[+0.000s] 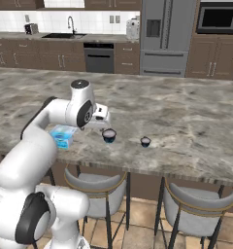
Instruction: Stack the yogurt containers by placing the smaller containers on top of the larger containers.
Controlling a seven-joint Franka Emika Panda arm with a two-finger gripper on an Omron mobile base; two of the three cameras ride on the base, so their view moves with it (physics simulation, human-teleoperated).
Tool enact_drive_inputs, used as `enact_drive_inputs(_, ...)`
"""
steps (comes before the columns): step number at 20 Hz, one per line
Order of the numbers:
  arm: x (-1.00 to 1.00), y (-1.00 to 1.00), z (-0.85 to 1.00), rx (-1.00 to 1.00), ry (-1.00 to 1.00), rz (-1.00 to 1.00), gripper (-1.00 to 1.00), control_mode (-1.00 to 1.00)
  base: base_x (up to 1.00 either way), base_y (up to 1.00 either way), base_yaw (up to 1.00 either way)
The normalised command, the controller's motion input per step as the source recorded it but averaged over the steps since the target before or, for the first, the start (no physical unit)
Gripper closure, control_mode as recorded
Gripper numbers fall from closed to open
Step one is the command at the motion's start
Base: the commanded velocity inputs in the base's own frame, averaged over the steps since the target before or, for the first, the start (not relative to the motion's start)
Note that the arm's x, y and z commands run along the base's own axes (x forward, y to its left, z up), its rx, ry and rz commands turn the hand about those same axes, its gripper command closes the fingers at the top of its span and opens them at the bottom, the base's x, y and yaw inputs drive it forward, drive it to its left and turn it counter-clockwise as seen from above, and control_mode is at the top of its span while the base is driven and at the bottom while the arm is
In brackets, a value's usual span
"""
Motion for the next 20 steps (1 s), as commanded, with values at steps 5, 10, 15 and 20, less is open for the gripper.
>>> enact_drive_inputs(5,0.15,0.0,-0.17,0.0,-0.03,0.0,-1.0,-1.0,0.0,0.0,0.0)
enact_drive_inputs(10,0.16,0.0,-0.19,0.0,-0.03,0.0,-1.0,-1.0,0.0,0.0,0.0)
enact_drive_inputs(15,0.17,0.0,-0.18,0.0,-0.04,0.0,-1.0,-1.0,0.0,0.0,0.0)
enact_drive_inputs(20,0.17,0.0,-0.18,0.0,-0.04,0.0,-1.0,-1.0,0.0,0.0,0.0)
